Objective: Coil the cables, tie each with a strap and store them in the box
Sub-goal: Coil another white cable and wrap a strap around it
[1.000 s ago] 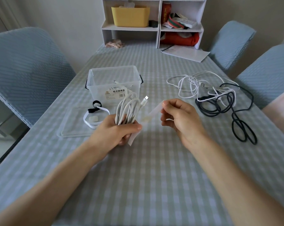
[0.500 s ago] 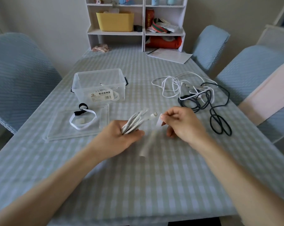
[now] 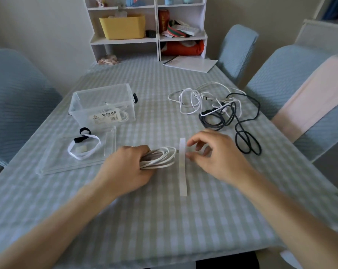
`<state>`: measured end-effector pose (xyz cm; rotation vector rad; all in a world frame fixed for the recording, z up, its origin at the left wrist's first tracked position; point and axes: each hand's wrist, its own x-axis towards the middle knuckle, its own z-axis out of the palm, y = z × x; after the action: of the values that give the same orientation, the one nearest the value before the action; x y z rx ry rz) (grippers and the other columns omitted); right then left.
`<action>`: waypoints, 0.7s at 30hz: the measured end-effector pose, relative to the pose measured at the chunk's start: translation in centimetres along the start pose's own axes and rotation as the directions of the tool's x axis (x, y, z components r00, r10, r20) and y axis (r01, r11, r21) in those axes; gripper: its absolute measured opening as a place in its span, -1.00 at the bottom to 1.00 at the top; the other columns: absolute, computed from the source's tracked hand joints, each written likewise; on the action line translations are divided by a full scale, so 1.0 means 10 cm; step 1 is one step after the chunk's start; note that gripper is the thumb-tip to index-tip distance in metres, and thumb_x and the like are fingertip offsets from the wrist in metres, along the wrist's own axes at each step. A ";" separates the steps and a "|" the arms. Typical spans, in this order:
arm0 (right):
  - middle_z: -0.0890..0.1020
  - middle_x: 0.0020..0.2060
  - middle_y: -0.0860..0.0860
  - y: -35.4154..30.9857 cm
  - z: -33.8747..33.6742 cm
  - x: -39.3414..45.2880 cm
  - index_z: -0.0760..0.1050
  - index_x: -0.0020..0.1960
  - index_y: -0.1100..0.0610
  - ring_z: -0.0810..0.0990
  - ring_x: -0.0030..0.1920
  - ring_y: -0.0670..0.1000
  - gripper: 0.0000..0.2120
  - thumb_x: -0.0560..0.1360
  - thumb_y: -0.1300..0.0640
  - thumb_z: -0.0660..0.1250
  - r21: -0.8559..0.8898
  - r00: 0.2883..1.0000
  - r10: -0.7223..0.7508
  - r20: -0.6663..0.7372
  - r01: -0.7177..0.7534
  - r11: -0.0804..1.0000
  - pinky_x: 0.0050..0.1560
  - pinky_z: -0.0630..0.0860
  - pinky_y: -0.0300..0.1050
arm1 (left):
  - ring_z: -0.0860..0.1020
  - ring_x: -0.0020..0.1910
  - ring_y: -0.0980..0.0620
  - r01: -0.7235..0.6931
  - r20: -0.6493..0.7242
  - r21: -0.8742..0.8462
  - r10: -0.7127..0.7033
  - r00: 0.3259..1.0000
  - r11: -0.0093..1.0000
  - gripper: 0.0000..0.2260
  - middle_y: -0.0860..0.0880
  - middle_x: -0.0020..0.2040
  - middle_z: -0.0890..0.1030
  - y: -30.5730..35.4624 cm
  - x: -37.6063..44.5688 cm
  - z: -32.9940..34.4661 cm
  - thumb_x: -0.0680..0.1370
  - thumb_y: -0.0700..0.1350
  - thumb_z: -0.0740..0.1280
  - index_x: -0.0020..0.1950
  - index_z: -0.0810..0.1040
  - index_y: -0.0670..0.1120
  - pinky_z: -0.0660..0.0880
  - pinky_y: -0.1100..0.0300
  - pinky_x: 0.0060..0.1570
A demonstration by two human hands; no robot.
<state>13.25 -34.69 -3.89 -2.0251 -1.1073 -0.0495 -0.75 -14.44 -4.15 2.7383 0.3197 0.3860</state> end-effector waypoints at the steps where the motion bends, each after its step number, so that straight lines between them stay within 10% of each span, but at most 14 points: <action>1: 0.63 -0.08 -0.12 0.00 -0.02 -0.04 0.63 0.01 0.05 0.57 -0.05 -0.16 -0.77 0.39 0.07 0.56 -0.015 0.999 -0.023 0.048 0.023 1.000 -0.09 0.45 -0.36 | 0.45 -0.38 -0.06 -0.019 -0.001 0.026 0.019 1.000 0.999 -0.85 0.10 -0.46 0.41 -0.01 0.00 0.01 0.32 -0.01 0.25 -0.37 0.27 0.07 0.35 0.13 -0.41; 9: 0.48 0.36 -0.24 0.02 0.03 -0.08 0.50 0.37 -0.09 0.30 0.40 -0.18 -0.17 0.22 -0.52 0.28 -0.190 0.947 0.034 0.319 0.029 0.981 0.46 0.22 -0.11 | 0.56 -0.23 -0.13 -0.056 -0.013 0.222 0.060 0.998 0.973 -0.83 0.11 -0.35 0.39 0.07 -0.02 0.03 0.40 -0.06 0.37 -0.23 0.36 0.03 0.25 0.14 -0.36; 15: 0.40 0.40 -0.21 -0.02 0.08 -0.14 0.46 0.40 -0.10 0.21 0.43 -0.17 -0.21 0.34 -0.52 0.09 -0.260 0.948 -0.023 0.317 0.110 0.959 0.45 0.11 -0.14 | 0.59 -0.21 -0.16 -0.045 -0.063 0.231 0.061 0.996 0.972 -0.83 0.07 -0.32 0.50 0.03 -0.09 -0.02 0.43 0.03 0.39 -0.17 0.45 -0.02 0.23 0.14 -0.39; 21: 0.45 0.32 -0.15 -0.06 0.16 -0.17 0.51 0.33 -0.01 0.33 0.36 -0.08 -0.29 0.42 -0.46 0.13 -0.332 0.956 -0.068 0.286 0.165 0.929 0.35 0.20 -0.16 | 0.62 -0.31 -0.10 -0.099 -0.142 0.195 0.128 0.982 0.976 -0.42 0.09 -0.36 0.56 0.06 -0.09 0.05 0.29 0.51 0.15 -0.04 0.43 0.04 0.31 0.17 -0.38</action>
<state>11.24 -34.66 -5.25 -2.3313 -1.4793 -0.0359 -1.35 -15.37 -4.56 2.9264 0.2497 0.6304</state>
